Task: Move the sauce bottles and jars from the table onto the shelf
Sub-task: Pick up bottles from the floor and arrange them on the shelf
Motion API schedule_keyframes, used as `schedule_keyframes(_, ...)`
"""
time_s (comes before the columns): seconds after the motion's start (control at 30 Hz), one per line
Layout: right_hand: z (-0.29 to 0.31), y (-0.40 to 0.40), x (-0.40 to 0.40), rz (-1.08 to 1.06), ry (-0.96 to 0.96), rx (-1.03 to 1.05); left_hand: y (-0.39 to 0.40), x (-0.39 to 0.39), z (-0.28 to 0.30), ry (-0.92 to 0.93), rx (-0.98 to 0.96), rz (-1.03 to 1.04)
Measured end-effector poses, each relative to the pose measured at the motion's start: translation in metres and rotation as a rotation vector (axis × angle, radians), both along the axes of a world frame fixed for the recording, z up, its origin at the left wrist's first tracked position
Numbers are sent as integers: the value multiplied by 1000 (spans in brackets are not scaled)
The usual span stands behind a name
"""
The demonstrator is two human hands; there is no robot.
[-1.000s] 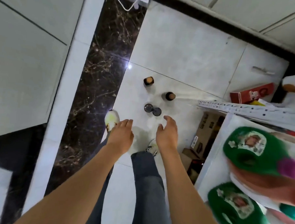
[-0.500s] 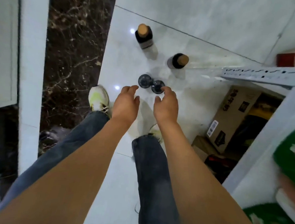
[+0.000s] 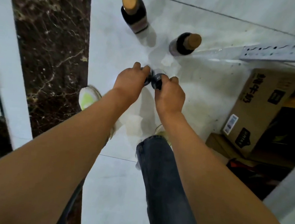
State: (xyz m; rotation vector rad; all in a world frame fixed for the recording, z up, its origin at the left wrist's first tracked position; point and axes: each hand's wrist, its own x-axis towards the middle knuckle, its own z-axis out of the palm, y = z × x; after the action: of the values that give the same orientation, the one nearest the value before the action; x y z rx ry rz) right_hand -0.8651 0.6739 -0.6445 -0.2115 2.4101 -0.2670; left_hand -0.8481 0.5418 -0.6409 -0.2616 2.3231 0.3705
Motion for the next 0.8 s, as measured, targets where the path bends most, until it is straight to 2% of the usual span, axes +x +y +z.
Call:
schedule_keyframes(0.17, 11, 0, -11, -1, -32, -42, -8, -13, 15, 14, 103, -143)
schedule_keyframes(0.27, 27, 1, -11, -91, -53, -83, -9, -12, 36, 29, 178, -101)
schedule_keyframes(0.4, 73, 5, -3, -90, -94, -175, -14, 1, 77, 5, 229, -32)
schedule_keyframes(0.57, 162, 21, -7, -108, -115, -253, -29, 18, 165, 109, 270, 129)
schedule_keyframes(0.8, 347, 11, -40, -130, -22, -368, -41, -3, 356, 406, 274, 293)
